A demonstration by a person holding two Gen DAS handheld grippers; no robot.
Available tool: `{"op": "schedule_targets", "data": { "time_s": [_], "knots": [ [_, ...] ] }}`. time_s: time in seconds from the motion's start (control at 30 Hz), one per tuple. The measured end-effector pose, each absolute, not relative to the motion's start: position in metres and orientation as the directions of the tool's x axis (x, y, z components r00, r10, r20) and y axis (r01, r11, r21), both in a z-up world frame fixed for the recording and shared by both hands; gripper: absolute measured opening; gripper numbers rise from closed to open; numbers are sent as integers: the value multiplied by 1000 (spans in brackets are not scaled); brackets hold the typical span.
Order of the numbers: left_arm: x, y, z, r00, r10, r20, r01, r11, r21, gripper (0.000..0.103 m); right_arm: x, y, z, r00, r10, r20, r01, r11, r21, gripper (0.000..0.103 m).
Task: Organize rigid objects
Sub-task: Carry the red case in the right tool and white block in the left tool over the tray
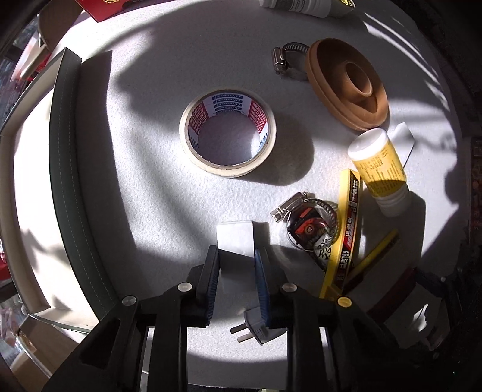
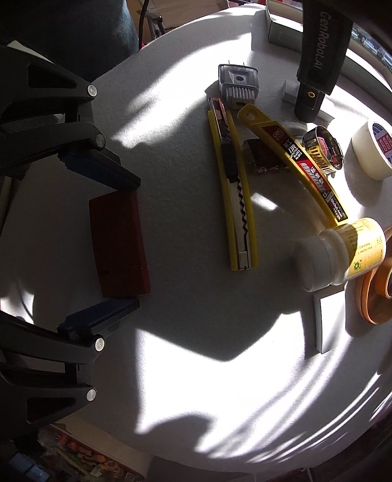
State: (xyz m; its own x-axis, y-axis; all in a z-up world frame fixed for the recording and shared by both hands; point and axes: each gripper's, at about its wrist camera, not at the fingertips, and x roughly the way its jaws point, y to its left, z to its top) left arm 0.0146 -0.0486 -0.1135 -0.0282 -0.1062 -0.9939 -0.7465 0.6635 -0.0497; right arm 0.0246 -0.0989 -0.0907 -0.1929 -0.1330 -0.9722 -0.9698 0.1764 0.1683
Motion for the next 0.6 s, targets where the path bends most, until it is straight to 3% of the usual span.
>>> {"op": "schedule_targets", "data": {
  "time_s": [0.23,0.47,0.6],
  "knots": [
    [-15,-46,-100,61,-206,-977,-665,722,-193,25,22,-106,-56,-206,-68,-976,-928,330,173,73],
    [-12,-64,-62,108,-199,-974,-462,858,-226,26,21,-93,-18,-287,1,-958,-836,487,251,73],
    [-16,-67,-48,118,-143,-983,-350,920,-175,26,18,-82,-7,-272,12,-962,-847,471,245,73]
  ]
}}
